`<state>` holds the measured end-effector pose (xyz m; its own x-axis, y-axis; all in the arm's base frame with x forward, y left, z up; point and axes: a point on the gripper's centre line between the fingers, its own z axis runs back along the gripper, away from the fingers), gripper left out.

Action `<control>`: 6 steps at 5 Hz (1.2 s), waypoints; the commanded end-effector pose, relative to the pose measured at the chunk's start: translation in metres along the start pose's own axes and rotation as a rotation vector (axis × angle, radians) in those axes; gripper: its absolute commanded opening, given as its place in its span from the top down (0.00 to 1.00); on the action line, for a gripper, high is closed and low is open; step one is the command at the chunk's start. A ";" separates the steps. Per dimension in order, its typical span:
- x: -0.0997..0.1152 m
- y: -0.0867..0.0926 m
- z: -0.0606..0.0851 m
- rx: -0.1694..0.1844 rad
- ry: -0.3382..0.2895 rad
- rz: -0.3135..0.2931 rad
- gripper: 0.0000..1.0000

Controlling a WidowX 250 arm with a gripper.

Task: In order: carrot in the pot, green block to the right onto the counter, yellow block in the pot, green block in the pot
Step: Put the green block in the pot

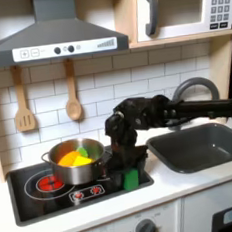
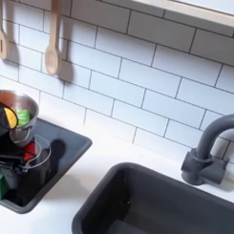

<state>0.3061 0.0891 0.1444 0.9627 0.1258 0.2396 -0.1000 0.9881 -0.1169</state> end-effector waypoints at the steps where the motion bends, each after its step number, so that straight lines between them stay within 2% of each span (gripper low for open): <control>1: 0.014 -0.009 0.001 -0.018 -0.021 -0.015 1.00; 2: 0.046 -0.035 0.010 -0.047 -0.048 -0.101 1.00; 3: 0.067 -0.049 0.009 -0.057 -0.051 -0.138 1.00; 4: 0.073 -0.051 -0.001 -0.078 -0.035 -0.134 1.00; 5: 0.079 -0.056 -0.018 -0.083 0.006 -0.159 1.00; 6: 0.084 -0.066 -0.035 -0.113 0.030 -0.172 1.00</control>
<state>0.4031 0.0326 0.1410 0.9688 -0.0447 0.2436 0.0902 0.9797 -0.1793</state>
